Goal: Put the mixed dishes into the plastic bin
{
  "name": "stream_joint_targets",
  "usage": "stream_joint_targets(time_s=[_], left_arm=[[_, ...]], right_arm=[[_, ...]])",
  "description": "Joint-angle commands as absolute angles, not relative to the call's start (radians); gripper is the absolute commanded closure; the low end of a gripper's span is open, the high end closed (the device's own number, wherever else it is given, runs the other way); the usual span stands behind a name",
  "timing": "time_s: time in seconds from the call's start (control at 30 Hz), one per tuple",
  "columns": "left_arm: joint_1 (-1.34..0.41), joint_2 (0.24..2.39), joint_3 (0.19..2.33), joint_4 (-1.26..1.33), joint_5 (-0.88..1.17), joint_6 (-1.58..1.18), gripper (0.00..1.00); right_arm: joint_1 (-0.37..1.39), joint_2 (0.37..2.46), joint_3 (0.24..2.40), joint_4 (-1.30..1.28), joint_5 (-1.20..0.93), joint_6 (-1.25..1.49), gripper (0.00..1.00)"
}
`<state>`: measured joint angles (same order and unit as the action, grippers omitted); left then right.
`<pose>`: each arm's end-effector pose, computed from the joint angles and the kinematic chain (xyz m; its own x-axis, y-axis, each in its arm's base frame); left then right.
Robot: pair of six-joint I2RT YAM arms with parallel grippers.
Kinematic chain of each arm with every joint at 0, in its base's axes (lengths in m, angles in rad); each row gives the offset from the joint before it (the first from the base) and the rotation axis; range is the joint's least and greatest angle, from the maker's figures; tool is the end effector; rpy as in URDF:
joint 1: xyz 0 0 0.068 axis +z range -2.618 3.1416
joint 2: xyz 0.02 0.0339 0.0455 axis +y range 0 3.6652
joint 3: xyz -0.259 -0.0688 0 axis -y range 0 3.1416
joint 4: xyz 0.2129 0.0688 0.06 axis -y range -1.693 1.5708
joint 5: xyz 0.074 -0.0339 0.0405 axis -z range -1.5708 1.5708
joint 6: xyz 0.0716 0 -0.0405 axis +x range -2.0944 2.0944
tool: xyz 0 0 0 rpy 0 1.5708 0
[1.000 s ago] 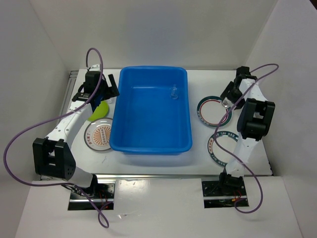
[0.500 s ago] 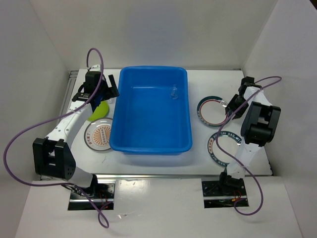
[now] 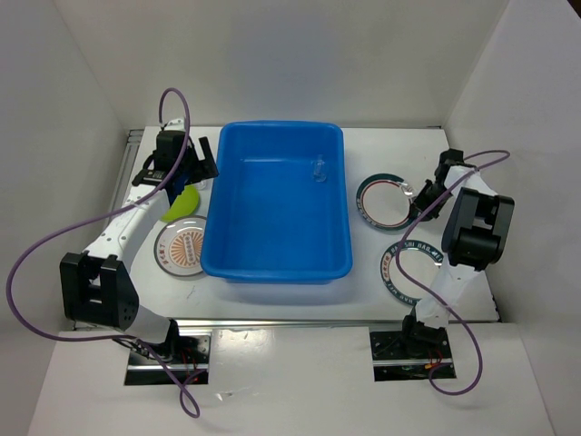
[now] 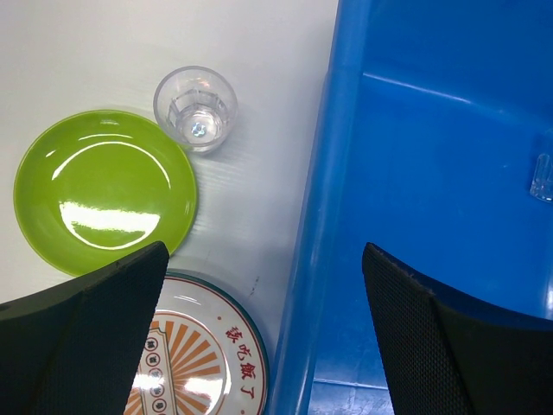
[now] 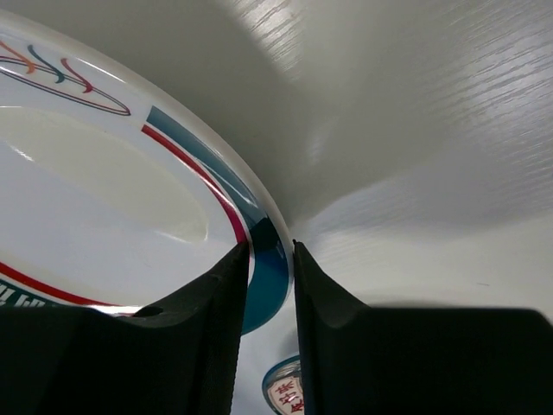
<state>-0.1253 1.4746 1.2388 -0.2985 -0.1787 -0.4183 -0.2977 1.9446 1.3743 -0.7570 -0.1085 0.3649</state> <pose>0.3394 -0.0299 0.3063 -0.4500 -0.3462 -0.8232 -0.2315 0.9355 -0.2669 0.3476 -0.0985 0.1493 -0.7716 0.6078 -0.1877 0.5802 0.7934 0.1842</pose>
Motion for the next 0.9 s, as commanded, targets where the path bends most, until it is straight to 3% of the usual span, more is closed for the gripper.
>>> stream_joint_targets(time_s=[0.0,0.37,0.63,0.87], left_arm=[[-0.123,1.442,1.253,-0.275,-0.172,-0.400,0.00],[-0.123,1.442,1.253,-0.284,-0.172,-0.391,0.00],[-0.123,1.442,1.253,-0.284,-0.153,-0.391,0.00],[-0.123,1.442,1.253,-0.284,-0.144,-0.391,0.00]], right_arm=[[-0.293,1.859,1.345,-0.692,-0.147,0.379,0.64],[-0.293,1.737,1.226,-0.545,-0.213,0.420,0.68],[-0.293,1.767,1.226,-0.546,-0.218,0.411,0.68],[-0.284,1.809,1.396,-0.595,-0.151,0.420,0.56]])
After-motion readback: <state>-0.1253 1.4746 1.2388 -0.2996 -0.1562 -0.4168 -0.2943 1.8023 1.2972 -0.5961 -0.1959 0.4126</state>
